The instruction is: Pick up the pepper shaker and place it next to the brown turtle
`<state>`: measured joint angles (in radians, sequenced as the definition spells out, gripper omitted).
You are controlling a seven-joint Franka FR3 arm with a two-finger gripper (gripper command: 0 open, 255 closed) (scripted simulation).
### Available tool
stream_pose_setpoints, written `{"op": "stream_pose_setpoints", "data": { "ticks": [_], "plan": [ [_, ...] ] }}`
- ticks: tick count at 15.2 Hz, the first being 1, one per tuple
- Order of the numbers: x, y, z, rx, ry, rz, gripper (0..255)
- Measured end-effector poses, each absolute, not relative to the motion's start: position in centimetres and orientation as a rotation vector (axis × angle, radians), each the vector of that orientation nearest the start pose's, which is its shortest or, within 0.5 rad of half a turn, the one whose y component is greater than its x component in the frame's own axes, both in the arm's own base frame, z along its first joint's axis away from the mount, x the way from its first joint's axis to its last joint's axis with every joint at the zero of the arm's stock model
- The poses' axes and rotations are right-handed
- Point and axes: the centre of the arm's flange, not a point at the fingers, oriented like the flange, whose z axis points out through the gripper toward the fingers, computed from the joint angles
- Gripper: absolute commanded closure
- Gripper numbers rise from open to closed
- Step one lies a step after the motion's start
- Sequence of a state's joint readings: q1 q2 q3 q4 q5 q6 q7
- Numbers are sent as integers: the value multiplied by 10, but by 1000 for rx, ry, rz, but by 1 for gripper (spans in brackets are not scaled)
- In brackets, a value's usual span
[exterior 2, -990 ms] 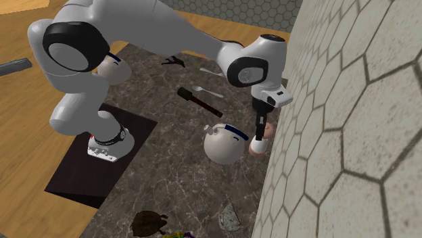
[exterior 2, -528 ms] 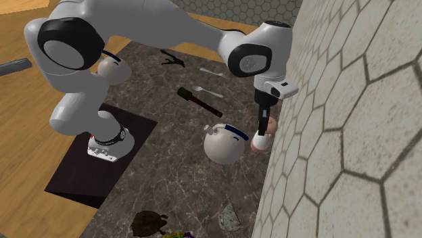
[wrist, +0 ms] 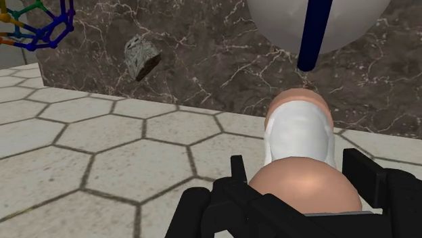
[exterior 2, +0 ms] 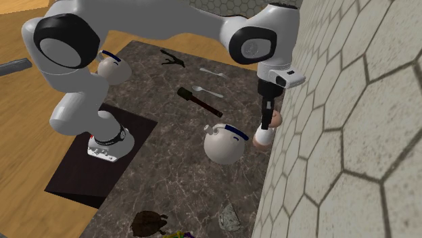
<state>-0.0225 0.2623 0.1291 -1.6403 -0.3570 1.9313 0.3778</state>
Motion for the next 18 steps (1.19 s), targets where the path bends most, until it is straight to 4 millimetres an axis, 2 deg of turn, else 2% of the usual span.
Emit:
{"op": "stream_pose_setpoints", "data": {
  "ticks": [18],
  "plan": [
    [642, 38, 565, -3413, 265, -179, 255]
  ]
}}
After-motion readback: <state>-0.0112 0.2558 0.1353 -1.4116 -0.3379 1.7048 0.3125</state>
